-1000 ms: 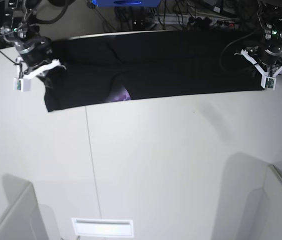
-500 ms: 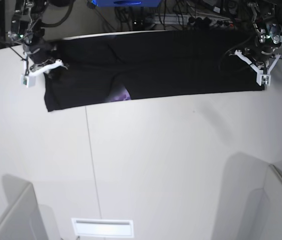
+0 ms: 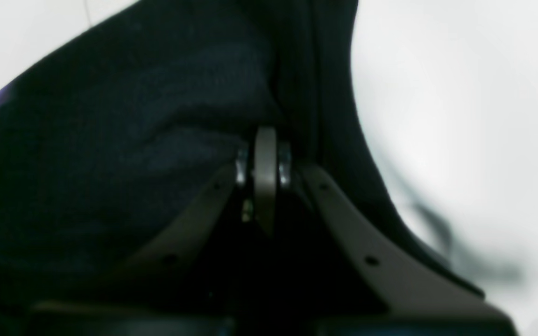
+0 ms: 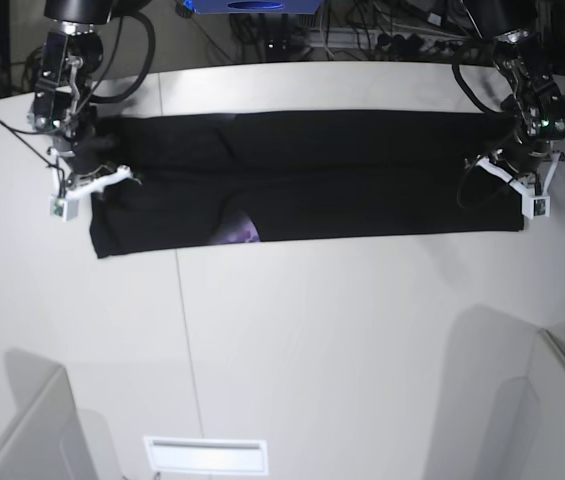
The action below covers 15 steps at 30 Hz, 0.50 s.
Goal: Fold the T-shirt properly
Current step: 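Move both grippers to the folded edge of the shirt strip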
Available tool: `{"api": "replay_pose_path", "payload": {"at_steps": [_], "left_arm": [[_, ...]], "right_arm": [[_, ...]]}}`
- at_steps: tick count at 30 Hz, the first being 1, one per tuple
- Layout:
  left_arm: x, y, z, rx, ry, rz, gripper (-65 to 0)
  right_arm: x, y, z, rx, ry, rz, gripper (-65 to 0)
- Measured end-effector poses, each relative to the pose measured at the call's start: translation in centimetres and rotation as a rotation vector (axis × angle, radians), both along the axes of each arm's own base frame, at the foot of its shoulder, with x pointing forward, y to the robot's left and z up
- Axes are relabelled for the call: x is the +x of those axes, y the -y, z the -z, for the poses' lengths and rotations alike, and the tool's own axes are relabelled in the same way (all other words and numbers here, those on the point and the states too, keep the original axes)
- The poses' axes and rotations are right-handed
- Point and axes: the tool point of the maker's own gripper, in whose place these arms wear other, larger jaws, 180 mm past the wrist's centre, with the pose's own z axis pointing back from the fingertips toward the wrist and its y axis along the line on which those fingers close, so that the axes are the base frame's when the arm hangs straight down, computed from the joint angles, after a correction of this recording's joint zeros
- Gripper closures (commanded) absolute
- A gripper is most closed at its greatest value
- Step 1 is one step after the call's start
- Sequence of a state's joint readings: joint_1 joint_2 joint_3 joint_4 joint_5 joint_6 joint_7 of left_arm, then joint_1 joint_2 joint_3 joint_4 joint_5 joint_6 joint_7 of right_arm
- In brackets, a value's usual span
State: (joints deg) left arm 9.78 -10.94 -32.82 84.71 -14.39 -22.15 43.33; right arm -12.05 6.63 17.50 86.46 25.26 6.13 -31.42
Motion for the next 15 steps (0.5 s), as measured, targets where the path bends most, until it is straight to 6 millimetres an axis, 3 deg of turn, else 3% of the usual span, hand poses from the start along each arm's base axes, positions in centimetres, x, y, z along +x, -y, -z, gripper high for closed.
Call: {"api": "replay_pose_path", "payload": {"at_steps": [9, 15], "left_arm": [[3.0, -0.6, -0.9, 0.106, -0.037, 0.025, 0.0], [5.1, -0.8, -0.6, 0.073, -0.024, 0.009, 0.0]], "right_arm": [[4.1, 0.3, 0.1, 0.01, 0.021, 0.011, 0.0], [5.6, 0.2, -0.2, 0.018, 0.022, 0.009, 0.0]]}}
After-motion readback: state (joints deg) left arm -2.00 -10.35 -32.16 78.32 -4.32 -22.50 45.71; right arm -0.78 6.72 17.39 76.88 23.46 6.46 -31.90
